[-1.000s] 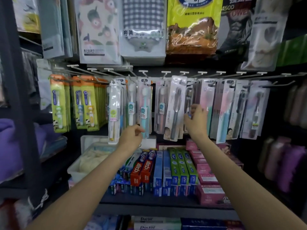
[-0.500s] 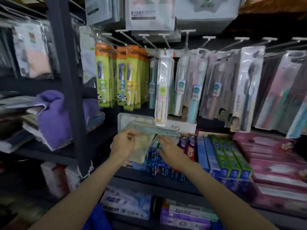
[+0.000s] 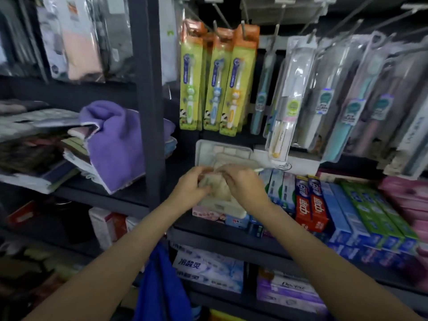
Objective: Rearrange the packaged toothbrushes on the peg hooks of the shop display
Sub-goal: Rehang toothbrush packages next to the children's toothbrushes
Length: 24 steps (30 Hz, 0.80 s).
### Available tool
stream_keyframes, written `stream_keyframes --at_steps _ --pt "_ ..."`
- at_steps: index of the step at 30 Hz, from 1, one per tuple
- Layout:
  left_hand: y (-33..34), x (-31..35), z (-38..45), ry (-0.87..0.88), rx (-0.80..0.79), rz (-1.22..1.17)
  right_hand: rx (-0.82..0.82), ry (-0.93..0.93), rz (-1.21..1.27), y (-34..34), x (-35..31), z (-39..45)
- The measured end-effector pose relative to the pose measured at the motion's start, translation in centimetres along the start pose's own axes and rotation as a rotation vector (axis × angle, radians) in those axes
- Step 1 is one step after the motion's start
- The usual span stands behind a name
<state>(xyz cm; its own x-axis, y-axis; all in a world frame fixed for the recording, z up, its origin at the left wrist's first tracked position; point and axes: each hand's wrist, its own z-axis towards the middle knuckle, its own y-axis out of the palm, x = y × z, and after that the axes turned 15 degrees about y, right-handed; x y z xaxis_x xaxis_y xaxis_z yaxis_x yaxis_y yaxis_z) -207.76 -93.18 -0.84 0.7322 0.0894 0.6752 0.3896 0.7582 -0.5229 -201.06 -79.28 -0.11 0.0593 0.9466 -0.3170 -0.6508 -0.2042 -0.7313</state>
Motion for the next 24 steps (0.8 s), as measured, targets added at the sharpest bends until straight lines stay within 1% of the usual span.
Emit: stream_keyframes --at_steps 2,3,6,9,11,13,15,17,20,24 --pt "-0.1 1.4 0.7 0.007 -0.056 -0.191 0.069 0.079 0.272 -3.7 -1.9 0.5" --pt "-0.2 2.2 1.0 0.034 -0.069 -0.247 0.059 0.153 0.395 -5.9 -2.7 0.9" --pt "-0.3 4.5 2.0 0.131 -0.039 -0.305 -0.076 0.375 0.761 -10.7 -3.4 1.9" --pt "-0.5 6.4 2.6 0.169 -0.005 -0.261 -0.127 0.511 0.965 -13.2 -3.5 1.4" --pt "-0.8 7.3 2.7 0.169 -0.014 -0.263 -0.125 0.543 1.036 -14.0 -3.6 1.1" --pt "-0.9 7.7 2.8 0.185 -0.059 -0.273 -0.115 0.509 1.046 -14.3 -4.0 1.2" --pt "-1.0 8.1 3.0 0.202 -0.047 -0.254 -0.1 0.465 0.981 -14.3 -4.3 1.5" --pt "-1.1 8.5 3.6 0.178 0.055 -0.308 -0.107 0.447 0.865 -13.9 -4.7 2.0" --pt "-1.8 8.6 4.8 0.084 0.232 -0.505 -0.111 0.448 0.649 -12.2 -5.2 3.8" --pt "-2.9 8.0 6.4 0.023 0.317 -0.595 -0.054 0.354 0.396 -10.4 -6.8 8.3"
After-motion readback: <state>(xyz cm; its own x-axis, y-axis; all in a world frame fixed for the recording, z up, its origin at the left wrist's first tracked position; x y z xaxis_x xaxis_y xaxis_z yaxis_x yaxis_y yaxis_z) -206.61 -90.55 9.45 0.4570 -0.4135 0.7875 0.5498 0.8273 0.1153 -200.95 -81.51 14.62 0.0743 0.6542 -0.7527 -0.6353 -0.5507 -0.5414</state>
